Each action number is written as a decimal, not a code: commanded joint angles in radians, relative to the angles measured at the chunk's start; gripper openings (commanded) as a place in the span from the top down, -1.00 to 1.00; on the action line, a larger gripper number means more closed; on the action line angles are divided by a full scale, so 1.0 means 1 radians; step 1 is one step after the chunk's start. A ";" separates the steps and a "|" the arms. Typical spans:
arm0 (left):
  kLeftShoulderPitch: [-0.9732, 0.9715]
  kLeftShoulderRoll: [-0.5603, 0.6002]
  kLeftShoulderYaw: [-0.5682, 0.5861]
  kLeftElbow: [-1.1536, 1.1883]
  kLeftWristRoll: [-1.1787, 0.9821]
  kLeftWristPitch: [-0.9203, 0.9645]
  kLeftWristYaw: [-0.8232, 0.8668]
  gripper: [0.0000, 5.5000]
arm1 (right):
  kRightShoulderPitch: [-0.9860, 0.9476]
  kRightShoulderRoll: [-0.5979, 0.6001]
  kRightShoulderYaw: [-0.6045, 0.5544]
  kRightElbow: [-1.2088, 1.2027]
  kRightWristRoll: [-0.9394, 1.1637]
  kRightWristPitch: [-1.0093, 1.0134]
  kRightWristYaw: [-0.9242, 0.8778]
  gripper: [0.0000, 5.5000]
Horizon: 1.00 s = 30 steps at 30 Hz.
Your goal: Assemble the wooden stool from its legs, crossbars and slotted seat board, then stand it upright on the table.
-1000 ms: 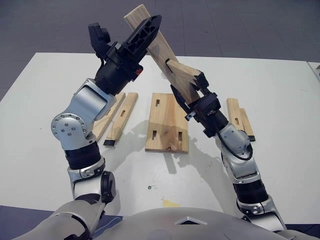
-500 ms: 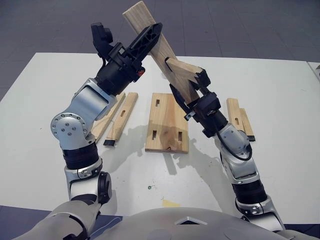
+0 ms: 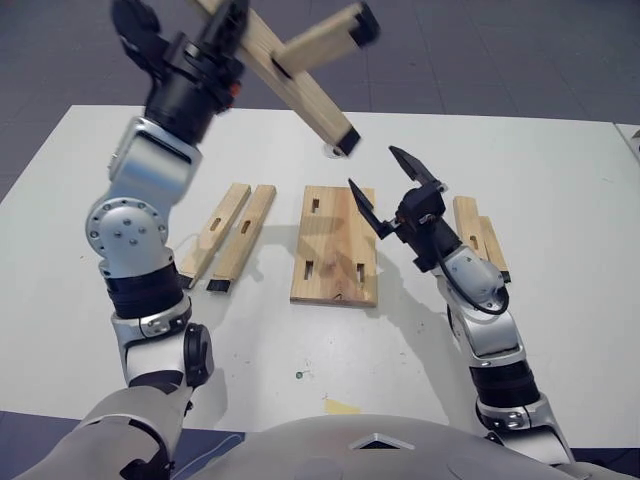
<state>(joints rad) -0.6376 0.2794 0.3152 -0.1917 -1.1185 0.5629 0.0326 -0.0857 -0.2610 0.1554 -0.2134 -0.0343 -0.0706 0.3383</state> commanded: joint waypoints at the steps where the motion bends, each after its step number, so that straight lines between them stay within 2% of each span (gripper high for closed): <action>1: -0.017 0.047 0.059 0.036 0.048 -0.022 -0.001 0.63 | 0.057 -0.104 -0.022 0.045 -0.069 0.098 0.033 -0.67; 5: 0.025 0.083 0.073 0.016 0.083 -0.003 -0.024 0.63 | 0.120 -0.188 0.000 0.026 -0.072 0.211 0.125 -0.92; 9: 0.047 0.095 0.059 0.008 0.127 -0.002 -0.047 0.63 | 0.153 -0.224 0.069 -0.030 -0.060 0.299 0.228 -0.96; 13: 0.052 0.089 0.052 0.002 0.143 0.002 -0.056 0.63 | 0.132 -0.193 0.116 -0.058 -0.007 0.323 0.293 -0.96; 18: 0.054 0.085 0.031 0.000 0.142 0.019 -0.091 0.63 | 0.057 -0.101 0.162 0.019 -0.029 0.241 0.240 -0.96; 22: 0.123 0.151 0.039 -0.027 0.101 0.073 -0.216 0.63 | 0.058 -0.061 0.118 0.026 0.010 0.219 0.203 -0.96; 27: 0.323 0.278 0.089 -0.091 0.049 0.160 -0.428 0.63 | 0.112 -0.088 0.041 -0.001 0.050 0.220 0.190 -0.96; 30: 0.395 0.311 0.066 -0.128 0.057 0.183 -0.500 0.63 | 0.129 -0.093 0.026 -0.014 0.050 0.226 0.181 -0.96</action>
<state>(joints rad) -0.2649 0.5665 0.3962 -0.2871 -1.0624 0.7304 -0.4287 0.0310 -0.3494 0.1943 -0.2051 0.0121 0.1457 0.5286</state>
